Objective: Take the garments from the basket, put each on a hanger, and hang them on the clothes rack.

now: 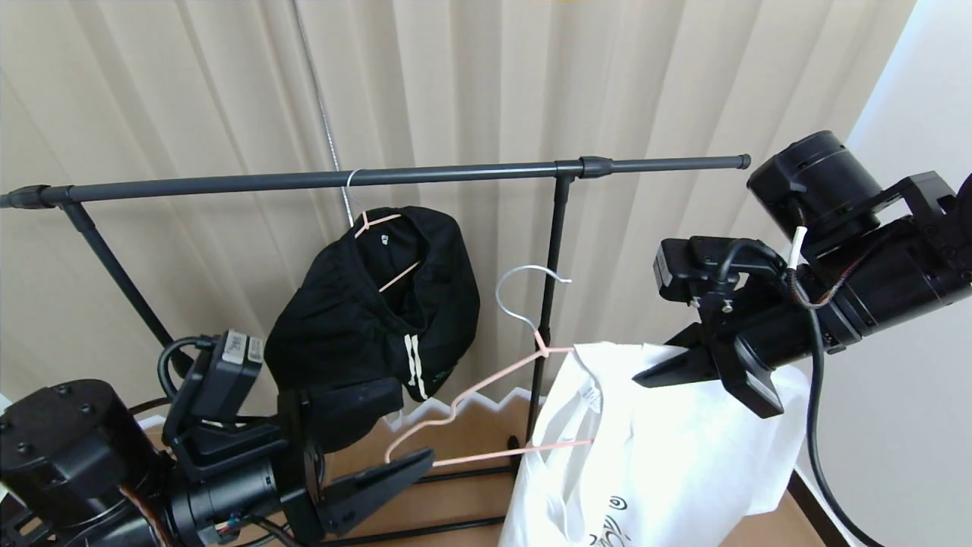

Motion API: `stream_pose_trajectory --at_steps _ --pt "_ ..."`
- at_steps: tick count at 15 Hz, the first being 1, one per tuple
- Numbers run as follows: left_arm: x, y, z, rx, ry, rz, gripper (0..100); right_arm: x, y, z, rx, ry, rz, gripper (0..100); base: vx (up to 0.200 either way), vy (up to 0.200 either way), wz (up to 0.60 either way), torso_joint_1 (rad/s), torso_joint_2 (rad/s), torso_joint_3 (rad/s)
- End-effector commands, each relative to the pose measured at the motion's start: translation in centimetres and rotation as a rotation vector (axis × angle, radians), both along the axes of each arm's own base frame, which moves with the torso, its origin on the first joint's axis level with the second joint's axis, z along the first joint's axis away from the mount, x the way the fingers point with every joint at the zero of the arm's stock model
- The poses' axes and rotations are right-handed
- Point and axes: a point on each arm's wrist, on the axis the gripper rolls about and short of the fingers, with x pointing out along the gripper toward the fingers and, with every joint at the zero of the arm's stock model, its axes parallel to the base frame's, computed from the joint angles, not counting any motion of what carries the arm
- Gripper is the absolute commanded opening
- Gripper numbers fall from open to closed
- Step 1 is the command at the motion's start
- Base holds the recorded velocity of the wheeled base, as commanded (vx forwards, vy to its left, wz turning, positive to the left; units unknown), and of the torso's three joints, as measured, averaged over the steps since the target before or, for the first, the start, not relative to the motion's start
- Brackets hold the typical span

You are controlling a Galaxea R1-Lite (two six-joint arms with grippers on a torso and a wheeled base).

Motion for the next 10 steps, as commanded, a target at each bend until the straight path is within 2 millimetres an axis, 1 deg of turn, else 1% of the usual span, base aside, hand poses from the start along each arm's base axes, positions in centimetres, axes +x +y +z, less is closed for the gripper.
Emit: stream_pose_trajectory --at_steps 1,2,3,4,6,7,9,10 --pt "1.1 0.6 1.2 -0.046 -0.023 0.044 100 0.4 0.3 0.1 0.006 -0.021 -0.058 0 0.0 0.0 0.0 0.0 0.0 0.0" --pt "1.9 0.7 1.2 -0.049 -0.024 0.063 100 0.5 0.7 0.3 0.001 -0.053 -0.096 0 0.0 0.0 0.0 0.0 0.0 0.0" --pt "2.2 0.7 1.5 -0.056 -0.042 0.068 100 0.6 0.8 0.5 -0.01 -0.078 -0.121 0 0.0 0.0 0.0 0.0 0.0 0.0" --pt "2.7 0.5 1.5 -0.044 -0.013 0.072 100 0.7 0.8 0.8 -0.021 -0.115 -0.155 0 0.0 0.0 0.0 0.0 0.0 0.0" --pt "3.6 -0.1 1.3 0.002 0.076 0.157 100 0.3 1.7 1.2 -0.032 -0.151 -0.223 0 0.0 0.0 0.0 0.0 0.0 0.0" --pt "3.6 -0.1 1.3 0.004 0.079 0.16 100 0.3 1.8 1.2 -0.031 -0.151 -0.227 0 0.0 0.0 0.0 0.0 0.0 0.0" --pt "3.8 -1.3 1.1 0.066 0.102 0.22 100 -0.5 3.3 1.5 -0.001 -0.168 -0.331 0 0.0 0.0 0.0 0.0 0.0 0.0" --pt "3.6 -2.1 0.8 0.106 0.105 0.238 100 -0.6 3.9 1.4 0.009 -0.187 -0.37 0 0.0 0.0 0.0 0.0 0.0 0.0"
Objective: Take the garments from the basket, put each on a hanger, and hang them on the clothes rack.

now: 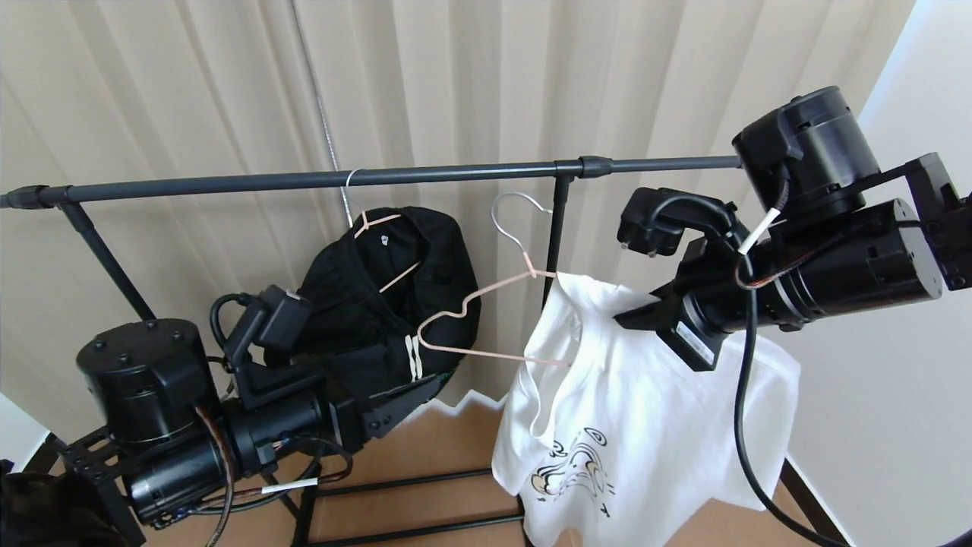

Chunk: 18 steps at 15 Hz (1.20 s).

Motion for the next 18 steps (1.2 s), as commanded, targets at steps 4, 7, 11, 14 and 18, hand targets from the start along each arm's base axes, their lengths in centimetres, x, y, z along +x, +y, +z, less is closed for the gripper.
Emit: stream_pose_trajectory --at_steps 4,7,11,14,18 --pt "-0.9 -4.2 -1.0 0.116 0.034 0.06 100 -1.5 2.2 -0.5 0.055 -0.077 -0.026 0 0.0 0.0 0.0 0.0 0.0 0.0" --pt "-0.6 -7.1 -3.2 0.197 0.061 0.158 100 -1.4 2.4 -1.1 0.118 -0.097 -0.065 0 0.0 0.0 0.0 0.0 0.0 0.0" --pt "-0.4 -8.3 -3.6 0.168 0.093 0.173 100 -2.1 2.8 -1.0 0.153 -0.106 -0.055 0 0.0 0.0 0.0 0.0 0.0 0.0" --pt "0.4 -9.3 -4.1 0.165 0.097 0.246 100 -2.6 3.1 -0.7 0.169 -0.107 -0.043 0 0.0 0.0 0.0 0.0 0.0 0.0" --pt "1.3 -9.9 -4.4 0.162 0.093 0.319 100 -2.9 2.9 -0.2 0.18 -0.116 -0.041 0 0.0 0.0 0.0 0.0 0.0 0.0"
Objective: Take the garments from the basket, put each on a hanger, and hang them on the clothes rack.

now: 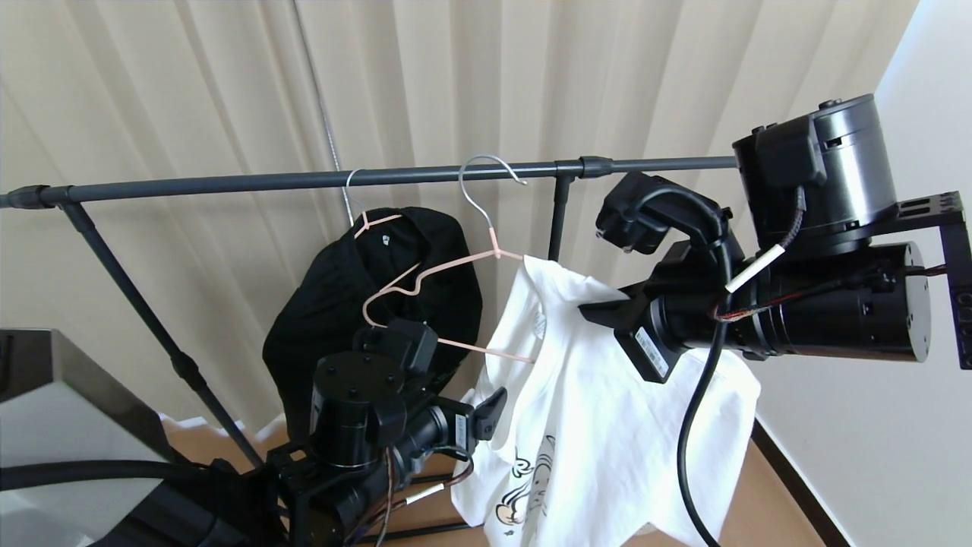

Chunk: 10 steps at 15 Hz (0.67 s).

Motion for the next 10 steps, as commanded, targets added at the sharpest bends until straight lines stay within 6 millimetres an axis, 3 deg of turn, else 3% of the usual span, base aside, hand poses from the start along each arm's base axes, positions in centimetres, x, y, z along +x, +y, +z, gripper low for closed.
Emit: stream_pose_trajectory --at_steps 1,5,10 --pt "0.5 -0.4 -0.7 0.02 0.008 0.022 100 -0.4 0.0 0.4 0.009 -0.01 0.008 0 0.0 0.0 0.0 0.0 0.0 0.0" --pt "0.6 -0.9 -3.0 0.084 0.048 0.027 100 -0.5 -0.1 0.6 0.014 -0.014 0.01 0 0.0 0.0 0.0 0.0 0.0 0.0" --pt "0.6 -0.9 -3.6 0.101 0.061 0.026 100 -0.6 -0.6 0.9 0.035 -0.015 -0.011 0 0.0 0.0 0.0 0.0 0.0 0.0"
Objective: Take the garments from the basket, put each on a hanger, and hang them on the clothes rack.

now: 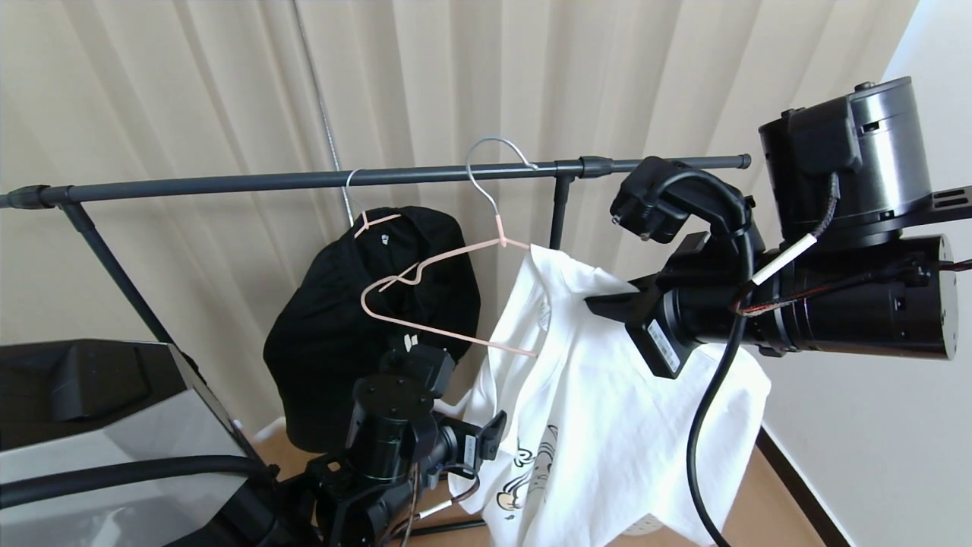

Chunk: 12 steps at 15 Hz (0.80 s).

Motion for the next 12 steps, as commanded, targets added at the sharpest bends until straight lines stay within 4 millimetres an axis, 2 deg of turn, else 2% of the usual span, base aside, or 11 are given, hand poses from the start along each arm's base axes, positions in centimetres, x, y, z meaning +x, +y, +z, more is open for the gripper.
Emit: stream_pose_trajectory --at_steps 1,5,6,11,12 --pt "0.0 0.0 -0.3 0.009 0.007 0.0 100 0.0 -0.3 0.2 0.012 -0.002 -0.012 0 0.0 0.0 0.0 0.0 0.0 0.0" --pt "0.0 0.1 -0.1 0.003 0.0 0.002 100 0.3 -1.2 0.5 0.02 -0.007 -0.043 0 0.0 0.0 0.0 0.0 0.0 0.0" --pt "0.1 0.1 0.0 -0.003 -0.008 0.003 0 0.4 -1.3 0.5 0.021 -0.006 -0.046 0 0.0 0.0 0.0 0.0 0.0 0.0" --pt "0.4 0.7 1.1 -0.011 -0.048 0.018 0 0.5 -1.7 -0.1 0.009 0.01 -0.057 0 0.0 0.0 0.0 0.0 0.0 0.0" --pt "1.2 1.5 1.5 -0.018 -0.064 0.048 0 0.4 -2.2 -0.6 0.0 0.026 -0.07 0 0.0 0.0 0.0 0.0 0.0 0.0"
